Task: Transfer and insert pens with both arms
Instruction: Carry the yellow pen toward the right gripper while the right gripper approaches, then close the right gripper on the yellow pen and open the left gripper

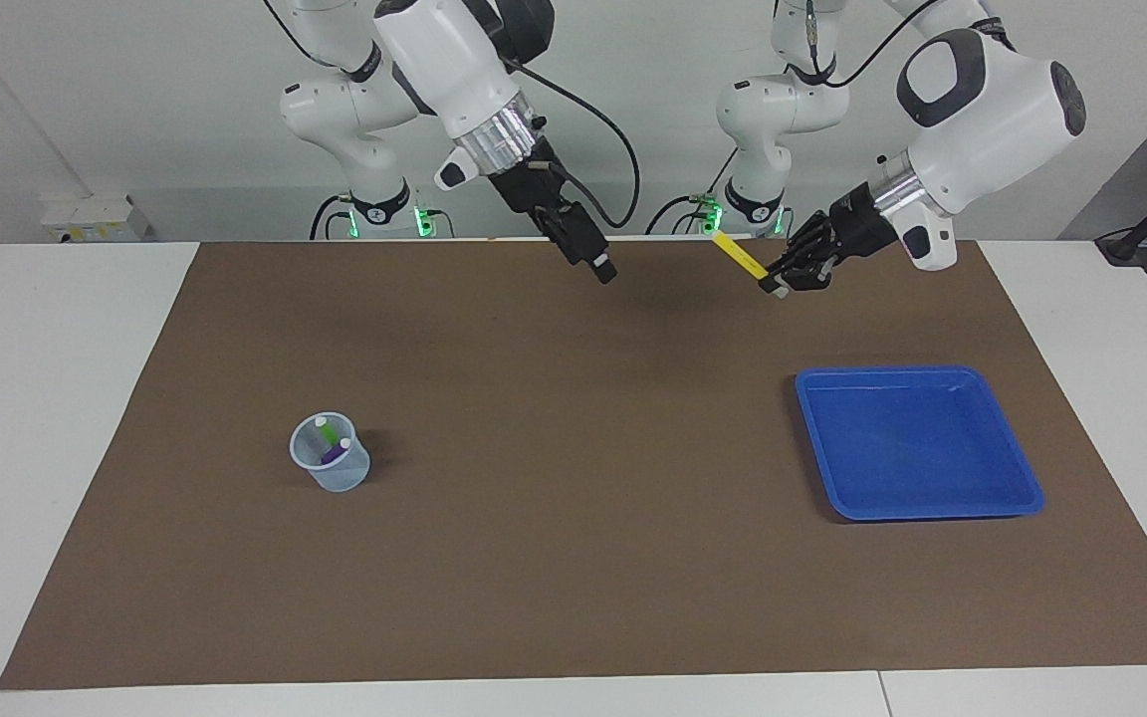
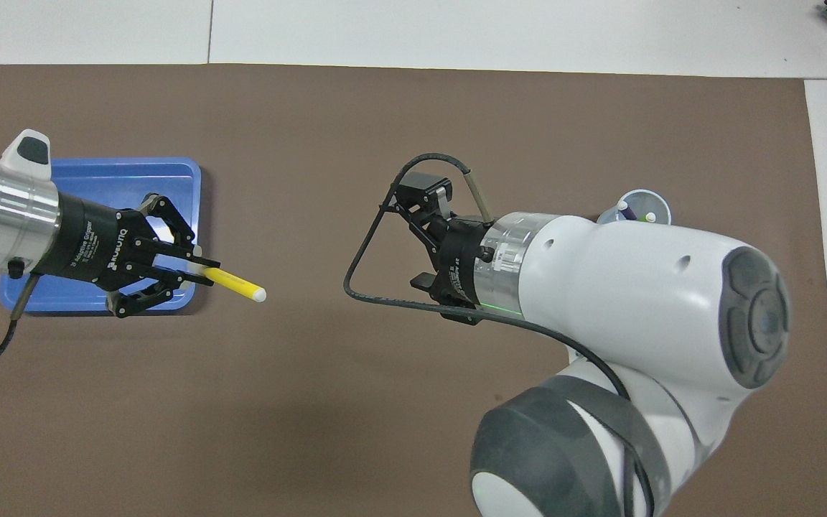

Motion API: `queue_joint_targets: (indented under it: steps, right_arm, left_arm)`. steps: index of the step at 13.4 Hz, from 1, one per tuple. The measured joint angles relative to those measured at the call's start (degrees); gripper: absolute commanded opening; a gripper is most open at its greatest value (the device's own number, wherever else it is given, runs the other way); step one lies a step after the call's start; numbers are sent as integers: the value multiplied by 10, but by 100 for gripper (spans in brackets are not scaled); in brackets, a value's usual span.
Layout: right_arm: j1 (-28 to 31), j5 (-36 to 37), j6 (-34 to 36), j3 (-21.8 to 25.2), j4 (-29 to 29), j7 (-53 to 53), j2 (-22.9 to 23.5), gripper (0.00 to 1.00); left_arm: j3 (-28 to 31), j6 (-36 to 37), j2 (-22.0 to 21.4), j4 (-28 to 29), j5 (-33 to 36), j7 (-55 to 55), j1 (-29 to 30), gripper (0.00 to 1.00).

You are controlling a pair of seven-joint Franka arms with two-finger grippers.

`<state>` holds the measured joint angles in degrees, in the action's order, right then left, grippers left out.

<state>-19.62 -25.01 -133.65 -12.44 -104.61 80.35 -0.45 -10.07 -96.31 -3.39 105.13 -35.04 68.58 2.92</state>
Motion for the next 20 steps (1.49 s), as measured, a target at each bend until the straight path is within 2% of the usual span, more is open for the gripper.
queue_joint_targets:
  steps: [3, 6, 14, 17, 19, 20]
  right_arm:
    - [-12, 0, -12, 0, -5, 0, 6, 100]
    - [-43, 0, -68, 0, -6, 11, 25, 100]
    - [-60, 0, -99, 0, -4, 60, 30, 100]
    - [-74, 0, -105, 0, -4, 66, 38, 91]
    - [-77, 0, -105, 0, -4, 66, 41, 81]
    - [-78, 0, -105, 0, -4, 66, 43, 81]
  left_arm:
    - [-1, -57, -8, 24, -49, 63, -23, 0]
    - [-2, -96, -15, 52, -65, 86, -51, 0]
    - [-2, -132, -28, 77, -76, 97, -74, 0]
    - [-2, -147, -28, 78, -76, 107, -87, 0]
    - [-2, -153, -28, 78, -76, 112, -94, 0]
    - [-2, -153, -28, 78, -76, 112, -94, 0]
